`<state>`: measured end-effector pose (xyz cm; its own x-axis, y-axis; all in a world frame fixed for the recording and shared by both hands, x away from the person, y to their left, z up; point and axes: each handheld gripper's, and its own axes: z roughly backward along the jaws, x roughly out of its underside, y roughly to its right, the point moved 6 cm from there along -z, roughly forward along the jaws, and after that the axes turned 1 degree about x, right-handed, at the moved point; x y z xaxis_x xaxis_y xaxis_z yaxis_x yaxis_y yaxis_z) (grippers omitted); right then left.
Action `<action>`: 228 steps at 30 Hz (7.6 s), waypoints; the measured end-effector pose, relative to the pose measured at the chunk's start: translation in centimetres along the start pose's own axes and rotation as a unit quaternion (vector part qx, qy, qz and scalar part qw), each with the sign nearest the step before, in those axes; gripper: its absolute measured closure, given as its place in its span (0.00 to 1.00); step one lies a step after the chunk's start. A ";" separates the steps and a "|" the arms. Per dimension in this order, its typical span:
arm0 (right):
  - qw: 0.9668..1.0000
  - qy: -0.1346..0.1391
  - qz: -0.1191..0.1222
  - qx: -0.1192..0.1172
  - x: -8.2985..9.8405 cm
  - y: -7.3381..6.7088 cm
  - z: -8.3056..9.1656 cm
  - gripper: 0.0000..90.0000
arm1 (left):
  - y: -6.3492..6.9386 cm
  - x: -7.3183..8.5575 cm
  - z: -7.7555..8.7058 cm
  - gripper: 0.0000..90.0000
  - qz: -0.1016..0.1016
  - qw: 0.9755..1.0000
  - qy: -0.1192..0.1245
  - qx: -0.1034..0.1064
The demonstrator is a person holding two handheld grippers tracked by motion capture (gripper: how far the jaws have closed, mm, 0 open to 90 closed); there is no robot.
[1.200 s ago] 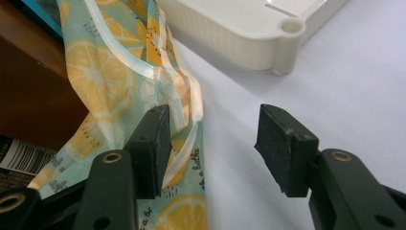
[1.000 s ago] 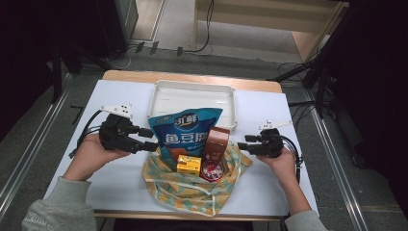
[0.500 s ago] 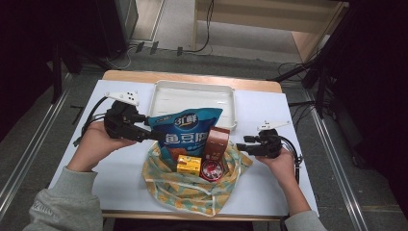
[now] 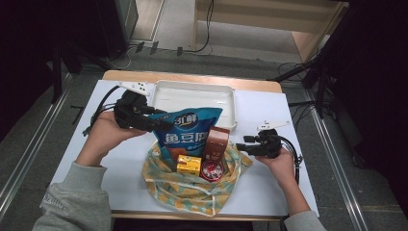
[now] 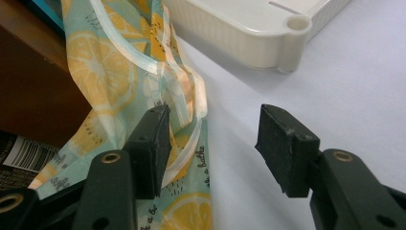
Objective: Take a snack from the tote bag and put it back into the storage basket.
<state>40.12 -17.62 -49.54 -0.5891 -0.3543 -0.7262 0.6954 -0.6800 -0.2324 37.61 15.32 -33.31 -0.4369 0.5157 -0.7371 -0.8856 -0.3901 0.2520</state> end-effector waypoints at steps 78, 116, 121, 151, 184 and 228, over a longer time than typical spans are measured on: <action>0.999 0.017 0.031 -0.007 -0.5 -1.4 0.3 0.50 | 1.7 -9.0 2.6 1.00 0.001 0.996 0.086 -0.021; 0.999 0.013 0.042 -0.014 -1.3 -1.8 -0.7 0.50 | -3.8 -7.0 7.2 1.00 0.060 0.989 0.083 -0.110; 0.999 0.015 0.042 -0.016 -1.3 -1.8 -0.7 0.50 | -5.2 -7.8 7.0 1.00 0.068 0.988 0.076 -0.118; 0.999 0.012 0.039 -0.019 -1.2 -1.8 -0.6 0.50 | -11.9 -12.1 1.3 1.00 0.093 0.985 0.057 -0.132; 0.999 0.003 0.038 -0.022 -0.4 -1.8 -0.3 0.50 | -15.0 -9.6 -2.7 1.00 0.092 0.981 0.023 -0.171; 0.999 0.002 0.036 -0.023 -0.4 -1.7 -0.4 0.50 | -14.3 -7.1 -4.3 0.58 0.114 0.985 0.051 -0.122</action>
<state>39.29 -16.08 -49.09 -0.5350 -0.3987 -0.7448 0.7545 -0.6222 -0.2088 54.01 13.93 -34.43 -0.5908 0.3197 -0.7408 -0.6969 -0.6650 0.2687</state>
